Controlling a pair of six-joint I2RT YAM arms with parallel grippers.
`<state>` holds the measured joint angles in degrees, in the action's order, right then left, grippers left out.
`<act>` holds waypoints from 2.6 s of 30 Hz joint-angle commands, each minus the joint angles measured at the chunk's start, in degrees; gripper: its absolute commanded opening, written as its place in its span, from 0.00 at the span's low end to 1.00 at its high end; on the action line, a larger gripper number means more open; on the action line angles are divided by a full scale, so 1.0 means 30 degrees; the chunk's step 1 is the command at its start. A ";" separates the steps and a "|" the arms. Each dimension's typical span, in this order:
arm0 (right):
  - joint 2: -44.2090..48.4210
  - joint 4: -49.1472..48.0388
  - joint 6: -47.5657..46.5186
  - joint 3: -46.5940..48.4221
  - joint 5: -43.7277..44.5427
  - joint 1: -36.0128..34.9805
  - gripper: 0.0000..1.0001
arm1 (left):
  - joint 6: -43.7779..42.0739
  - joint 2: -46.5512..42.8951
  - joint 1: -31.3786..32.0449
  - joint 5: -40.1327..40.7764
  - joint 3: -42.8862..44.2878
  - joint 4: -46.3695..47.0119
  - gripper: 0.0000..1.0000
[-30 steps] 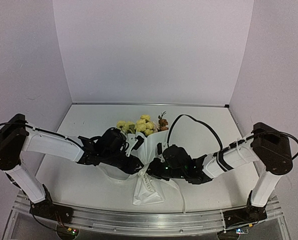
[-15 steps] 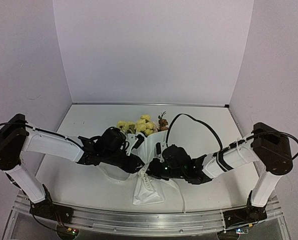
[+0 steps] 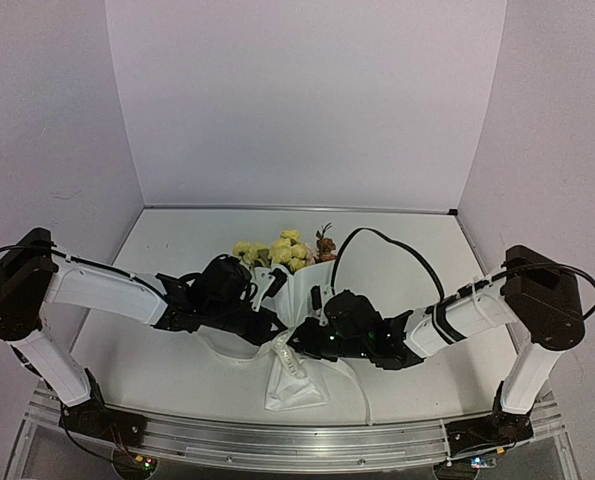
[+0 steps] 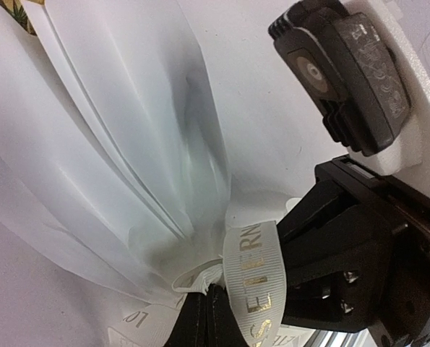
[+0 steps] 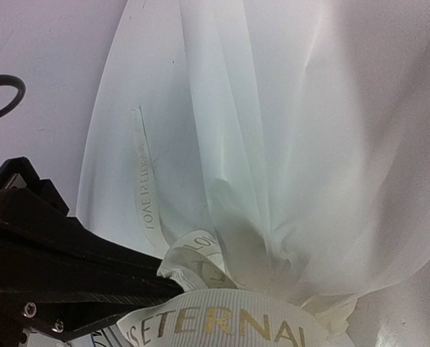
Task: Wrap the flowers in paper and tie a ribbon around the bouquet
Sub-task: Cross the half-tied ribbon over the folded bouquet, then tie the half-tied ribbon around the folded bouquet.
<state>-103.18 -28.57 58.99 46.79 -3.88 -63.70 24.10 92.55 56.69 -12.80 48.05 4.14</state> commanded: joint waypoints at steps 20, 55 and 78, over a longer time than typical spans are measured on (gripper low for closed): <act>0.3241 0.7769 -0.5223 0.0580 0.1128 -0.1706 0.39 | 0.0844 -0.0557 0.0046 0.0871 -0.0660 0.1781 0.00; 0.1475 1.3300 -0.7504 0.4636 0.3640 -0.3226 0.04 | 0.1265 -0.1093 0.0043 0.1335 -0.1339 0.2433 0.00; 0.3513 1.4890 -0.5345 0.2352 0.5176 -0.2975 0.00 | 0.2088 -0.2654 -0.0189 0.4562 -0.2750 0.2846 0.00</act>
<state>-95.95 13.24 41.35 54.95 8.54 -72.99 28.77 86.11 56.56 -2.52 40.45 11.83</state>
